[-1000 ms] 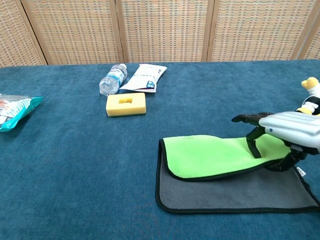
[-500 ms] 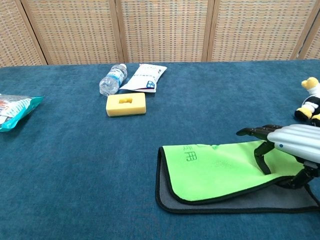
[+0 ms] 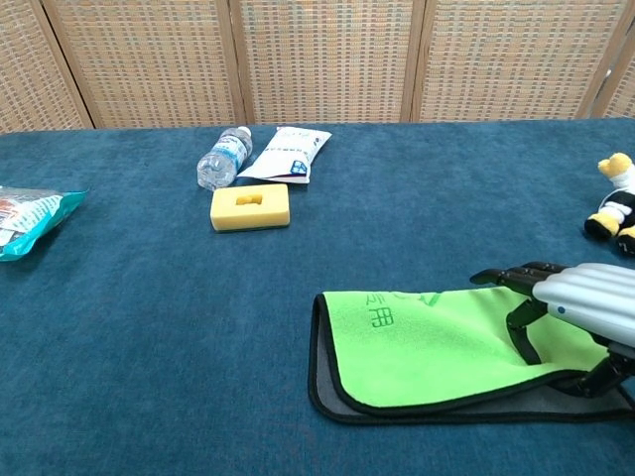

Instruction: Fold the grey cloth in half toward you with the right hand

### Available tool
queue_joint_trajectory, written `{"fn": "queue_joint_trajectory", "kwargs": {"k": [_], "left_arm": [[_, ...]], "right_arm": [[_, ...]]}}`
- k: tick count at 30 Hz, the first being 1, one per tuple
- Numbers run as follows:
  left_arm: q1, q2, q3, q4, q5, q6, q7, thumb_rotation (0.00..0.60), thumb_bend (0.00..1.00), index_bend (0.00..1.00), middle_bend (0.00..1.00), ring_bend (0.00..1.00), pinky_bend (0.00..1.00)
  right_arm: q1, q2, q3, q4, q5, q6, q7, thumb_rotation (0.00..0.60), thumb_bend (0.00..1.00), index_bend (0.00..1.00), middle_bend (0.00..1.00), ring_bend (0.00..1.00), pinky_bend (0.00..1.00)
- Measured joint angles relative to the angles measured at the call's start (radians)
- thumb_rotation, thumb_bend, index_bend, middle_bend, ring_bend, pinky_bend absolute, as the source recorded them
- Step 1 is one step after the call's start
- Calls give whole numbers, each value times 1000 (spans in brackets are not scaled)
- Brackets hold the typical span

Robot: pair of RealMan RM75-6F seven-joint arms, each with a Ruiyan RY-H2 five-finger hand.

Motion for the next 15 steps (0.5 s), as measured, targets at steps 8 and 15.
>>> {"fn": "queue_joint_trajectory", "kwargs": {"k": [8,15], "left_arm": [[-1,1,-1,0,-4,-3,-1,600,222,0,0,0,0],[0,3,-2,-1,-5,-4,-2,600,222,0,0,0,0]], "right_arm": [[-17,-16,4,-17,4,5,-50,600,567,642,0,0,0],[-27,-31,7,-24,2,2,-76,600,567,640,0,0,0]]}}
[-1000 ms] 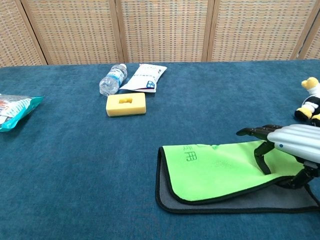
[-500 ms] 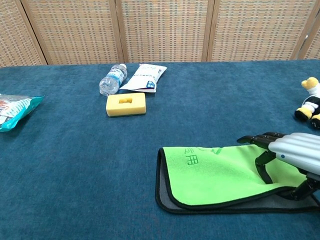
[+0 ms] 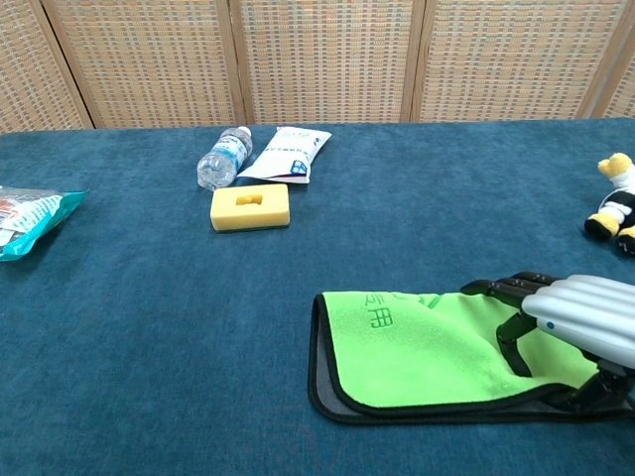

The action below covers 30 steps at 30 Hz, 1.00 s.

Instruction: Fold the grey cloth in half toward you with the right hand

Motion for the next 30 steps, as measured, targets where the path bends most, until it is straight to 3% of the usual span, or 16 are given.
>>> {"fn": "queue_joint_trajectory", "kwargs": {"k": [3,4,5,8,11,21,30], "left_arm": [[0,1,-1,0,0,1,-1,600,222,0,0,0,0],[0,1,-1,0,-1,0,-2,600,222,0,0,0,0],[0,1,-1,0,-1,0,-1,600,222,0,0,0,0],[0,1,-1,0,0,-1,-2,600,222,0,0,0,0],[1,2,-1,0,0,1,-2,600,223,0,0,0,0],[1,3,-3,1,-2,1,-5,600,222,0,0,0,0],[-1,2,-7,3,-11,-4,-3,600,222,0,0,0,0]], "right_arm": [[-2,-2,1,-1,0,-5,-6,600,567,494,0,0,0],[-3,-1,0,-2,0,-7,-7,600,559,361,0,0,0],[-3,1,0,-4,0,-9,-9,600,526,218,0,0,0],[-3,11,-3,-14,1,-19,-12,600,357,10,0,0,0],[-3,26,-3,-34,-2,-23,-13,600,280,0,0,0,0],[6,75,3,-77,-114,31,46,600,279,1,0,0,0],[77,104,25,-101,-239,25,149,600,278,225,0,0,0]]}}
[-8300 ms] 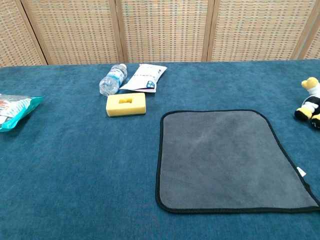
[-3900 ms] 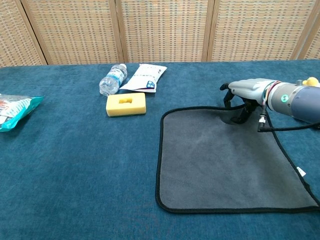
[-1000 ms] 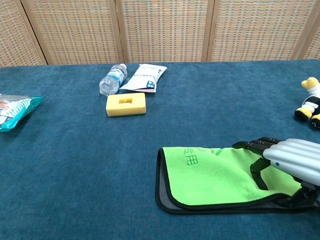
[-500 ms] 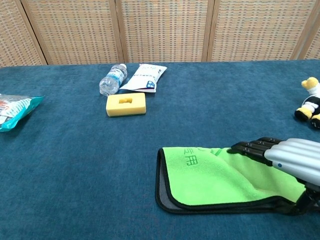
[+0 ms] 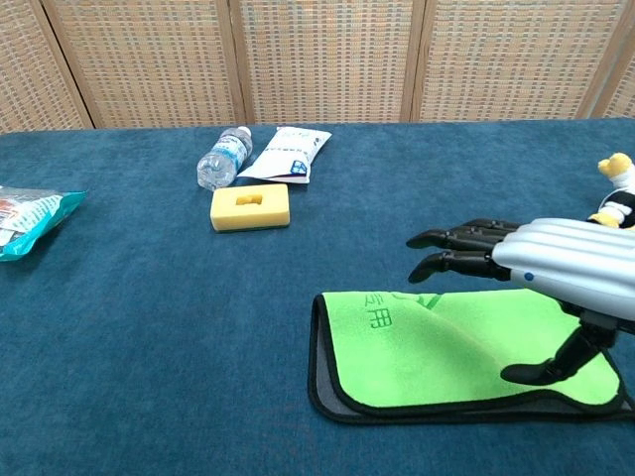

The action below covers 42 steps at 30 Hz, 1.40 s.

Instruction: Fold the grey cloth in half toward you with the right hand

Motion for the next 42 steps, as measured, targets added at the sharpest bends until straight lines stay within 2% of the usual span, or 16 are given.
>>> {"fn": "queue_joint_trajectory", "kwargs": {"k": [6,14,28,42], "left_arm": [[-2,0,-4,3,-12,-6,-2,600,222,0,0,0,0],[-7,2,-12,11,-33,-19,-11,600,222,0,0,0,0],[-14,-2,-16,16,-47,-31,-4,600,222,0,0,0,0],[-14,-3,-16,17,-48,-32,-3,600,223,0,0,0,0]], "right_arm": [[56,-25,37,-17,40,-102,-33,600,284,300,0,0,0],[101,-122,76,4,149,-196,-153,600,290,346,0,0,0],[120,-218,80,64,200,-218,-233,600,321,380,0,0,0],[116,-234,58,78,200,-200,-245,600,346,388,0,0,0]]}}
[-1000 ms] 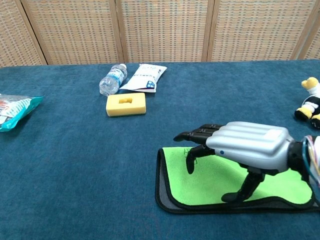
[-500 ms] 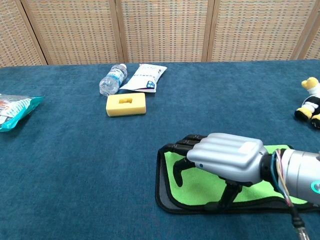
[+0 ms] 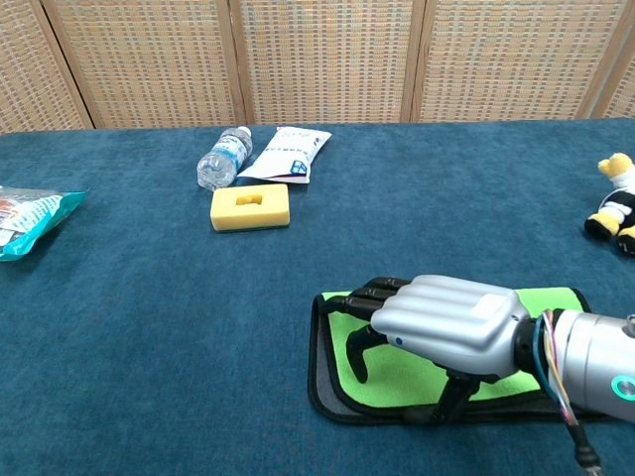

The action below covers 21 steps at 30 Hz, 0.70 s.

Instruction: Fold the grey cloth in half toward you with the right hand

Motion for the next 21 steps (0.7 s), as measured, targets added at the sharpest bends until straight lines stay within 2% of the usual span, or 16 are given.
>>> {"fn": "queue_joint_trajectory", "kwargs": {"k": [15,21], "left_arm": [[0,0,0,0,-1,0,2,600,222,0,0,0,0],[-1,0,-1,1,-4,-2,1,600,222,0,0,0,0]], "right_arm": [[-7,-22,-29,43,-42,24,16,600,347,392,0,0,0],[-7,-25,-27,51,-42,25,22,600,424,432,0,0,0]]}}
